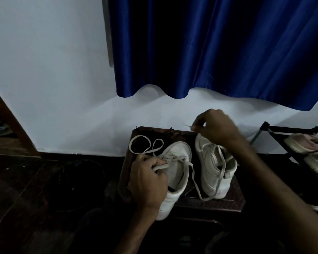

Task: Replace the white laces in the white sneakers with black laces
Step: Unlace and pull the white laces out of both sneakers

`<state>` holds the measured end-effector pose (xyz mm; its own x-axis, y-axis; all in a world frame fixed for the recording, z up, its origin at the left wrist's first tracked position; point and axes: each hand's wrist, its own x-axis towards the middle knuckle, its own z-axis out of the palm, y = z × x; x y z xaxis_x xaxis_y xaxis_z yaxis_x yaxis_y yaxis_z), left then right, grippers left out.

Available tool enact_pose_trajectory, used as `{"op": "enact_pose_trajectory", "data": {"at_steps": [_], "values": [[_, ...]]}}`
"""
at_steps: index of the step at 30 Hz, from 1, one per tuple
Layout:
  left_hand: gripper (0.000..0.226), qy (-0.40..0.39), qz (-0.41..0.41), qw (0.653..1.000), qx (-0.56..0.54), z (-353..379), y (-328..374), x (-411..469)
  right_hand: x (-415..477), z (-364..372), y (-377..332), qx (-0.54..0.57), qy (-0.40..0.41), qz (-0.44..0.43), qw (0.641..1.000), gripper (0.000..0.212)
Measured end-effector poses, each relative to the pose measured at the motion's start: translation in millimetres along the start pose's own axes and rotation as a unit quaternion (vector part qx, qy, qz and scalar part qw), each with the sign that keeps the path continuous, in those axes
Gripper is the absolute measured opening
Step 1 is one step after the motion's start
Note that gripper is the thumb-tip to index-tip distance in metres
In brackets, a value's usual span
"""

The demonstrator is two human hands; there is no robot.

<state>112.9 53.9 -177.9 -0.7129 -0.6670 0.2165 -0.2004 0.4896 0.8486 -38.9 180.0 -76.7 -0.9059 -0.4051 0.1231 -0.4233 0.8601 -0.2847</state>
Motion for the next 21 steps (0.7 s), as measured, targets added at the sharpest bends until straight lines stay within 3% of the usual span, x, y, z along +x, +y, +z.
{"op": "enact_pose_trajectory", "data": {"at_steps": [4, 8, 11, 14, 16, 18, 21], "values": [[0.024, -0.019, 0.001, 1.000, -0.004, -6, 1, 4, 0, 27, -1, -0.008, -0.029, -0.034, 0.999, 0.036], [0.033, -0.092, 0.038, 0.995, 0.006, -16, -3, 27, -11, 27, 6, 0.048, -0.071, -0.136, 0.987, 0.023], [0.031, -0.141, 0.080, 0.983, 0.083, -26, -3, 43, -15, 33, 11, 0.036, -0.147, -0.231, 0.961, 0.025], [0.023, -0.076, 0.166, 0.972, 0.148, -30, 8, 29, -15, 41, 9, 0.030, -0.190, -0.293, 0.937, 0.033], [0.032, -0.065, 0.207, 0.965, 0.144, -30, 22, 7, -12, 41, 7, 0.013, -0.201, -0.325, 0.924, 0.037], [0.046, -0.115, 0.217, 0.956, 0.161, -23, 23, -6, -10, 38, 1, -0.030, -0.200, -0.361, 0.910, 0.039], [0.048, -0.131, 0.233, 0.930, 0.253, -11, 14, -12, -7, 32, -10, -0.148, -0.194, -0.383, 0.891, 0.037]]}}
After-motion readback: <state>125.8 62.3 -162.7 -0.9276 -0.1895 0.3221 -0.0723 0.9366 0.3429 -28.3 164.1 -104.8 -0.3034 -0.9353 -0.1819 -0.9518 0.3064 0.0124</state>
